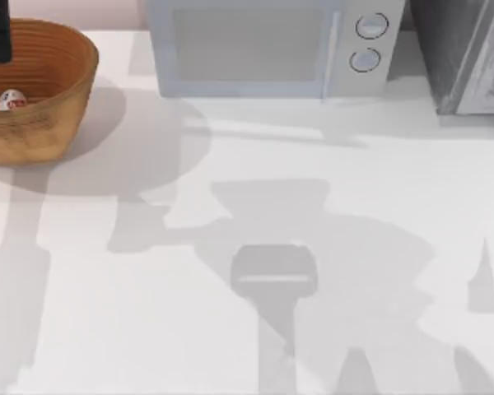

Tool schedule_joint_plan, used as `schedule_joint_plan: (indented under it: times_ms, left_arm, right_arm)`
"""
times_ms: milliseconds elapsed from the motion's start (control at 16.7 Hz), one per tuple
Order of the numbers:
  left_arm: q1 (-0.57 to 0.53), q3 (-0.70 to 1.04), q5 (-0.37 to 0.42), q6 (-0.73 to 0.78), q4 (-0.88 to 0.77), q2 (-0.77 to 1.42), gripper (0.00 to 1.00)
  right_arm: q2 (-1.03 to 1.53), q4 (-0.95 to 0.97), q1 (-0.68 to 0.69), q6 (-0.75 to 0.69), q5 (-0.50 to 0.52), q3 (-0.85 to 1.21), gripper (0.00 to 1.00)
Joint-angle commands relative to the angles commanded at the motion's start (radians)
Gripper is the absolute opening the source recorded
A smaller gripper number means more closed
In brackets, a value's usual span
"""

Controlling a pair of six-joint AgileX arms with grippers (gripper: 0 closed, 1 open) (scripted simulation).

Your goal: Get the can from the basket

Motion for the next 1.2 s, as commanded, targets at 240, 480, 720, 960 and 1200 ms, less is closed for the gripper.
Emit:
schedule_joint_plan:
  times_ms: [240, 480, 720, 960, 1200]
  left_arm:
    - [0.013, 0.234, 0.048, -0.006, -0.134, 0.242, 1.0]
    - [0.035, 0.488, 0.12, -0.032, -0.289, 0.496, 1.0]
    - [0.067, 0.714, 0.139, -0.023, -0.482, 0.74, 1.0]
    - [0.083, 0.946, 0.123, 0.038, -0.647, 0.918, 1.0]
    - [0.067, 1.102, 0.108, 0.114, -0.725, 0.993, 1.0]
  right_arm:
    - [0.0, 0.0, 0.0, 0.0, 0.0, 0.0, 1.0]
    - [0.0, 0.0, 0.0, 0.0, 0.0, 0.0, 1.0]
    - [0.0, 0.0, 0.0, 0.0, 0.0, 0.0, 1.0]
    - [0.0, 0.0, 0.0, 0.0, 0.0, 0.0, 1.0]
    - [0.0, 0.0, 0.0, 0.0, 0.0, 0.0, 1.0]
